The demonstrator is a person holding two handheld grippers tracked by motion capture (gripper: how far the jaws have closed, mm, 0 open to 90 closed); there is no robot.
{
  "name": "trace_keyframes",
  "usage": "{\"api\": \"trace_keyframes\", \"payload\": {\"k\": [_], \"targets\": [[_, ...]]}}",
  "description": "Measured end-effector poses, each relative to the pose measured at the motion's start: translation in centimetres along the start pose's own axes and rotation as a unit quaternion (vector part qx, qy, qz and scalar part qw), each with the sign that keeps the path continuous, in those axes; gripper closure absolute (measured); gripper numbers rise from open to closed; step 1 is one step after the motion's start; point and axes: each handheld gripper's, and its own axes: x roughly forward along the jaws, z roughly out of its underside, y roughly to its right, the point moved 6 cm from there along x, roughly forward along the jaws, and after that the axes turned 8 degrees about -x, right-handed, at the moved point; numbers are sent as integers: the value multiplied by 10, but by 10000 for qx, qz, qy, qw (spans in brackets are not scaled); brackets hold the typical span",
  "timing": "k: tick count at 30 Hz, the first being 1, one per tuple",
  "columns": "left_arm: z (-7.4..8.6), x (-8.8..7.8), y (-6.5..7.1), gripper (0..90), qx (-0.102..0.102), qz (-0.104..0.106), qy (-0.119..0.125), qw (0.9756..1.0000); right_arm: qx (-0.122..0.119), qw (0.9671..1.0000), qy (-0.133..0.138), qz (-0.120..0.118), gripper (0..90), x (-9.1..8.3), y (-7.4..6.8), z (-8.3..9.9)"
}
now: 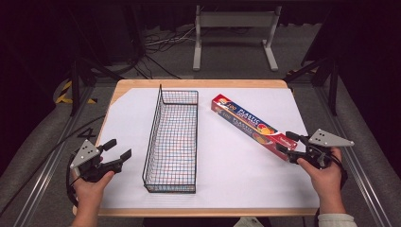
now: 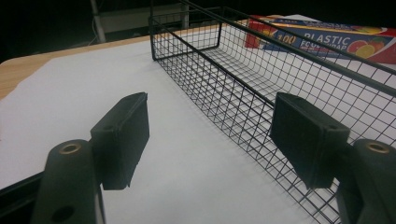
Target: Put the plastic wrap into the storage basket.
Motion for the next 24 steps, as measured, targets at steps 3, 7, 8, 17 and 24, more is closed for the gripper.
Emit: {"api": "trace_keyframes", "payload": {"k": [3, 7, 8, 17, 24], "targets": [[-1, -1, 0, 292, 2, -32, 6, 10000, 15, 9999, -160, 46, 411, 1, 4, 0], [-3, -2, 0, 293, -43, -35, 53, 10000, -32, 9995, -290, 82, 429, 2, 9, -1], [-3, -1, 0, 293, -29, -42, 27, 10000, -62, 9995, -302, 102, 448, 1, 14, -5], [-1, 1, -1, 293, -59, -118, -76, 9999, 144, 9969, -769, 50, 704, 4, 36, -7], [0, 3, -2, 293, -49, -135, -115, 9998, 313, 9917, -1245, -59, 900, 10, 55, -4]]}}
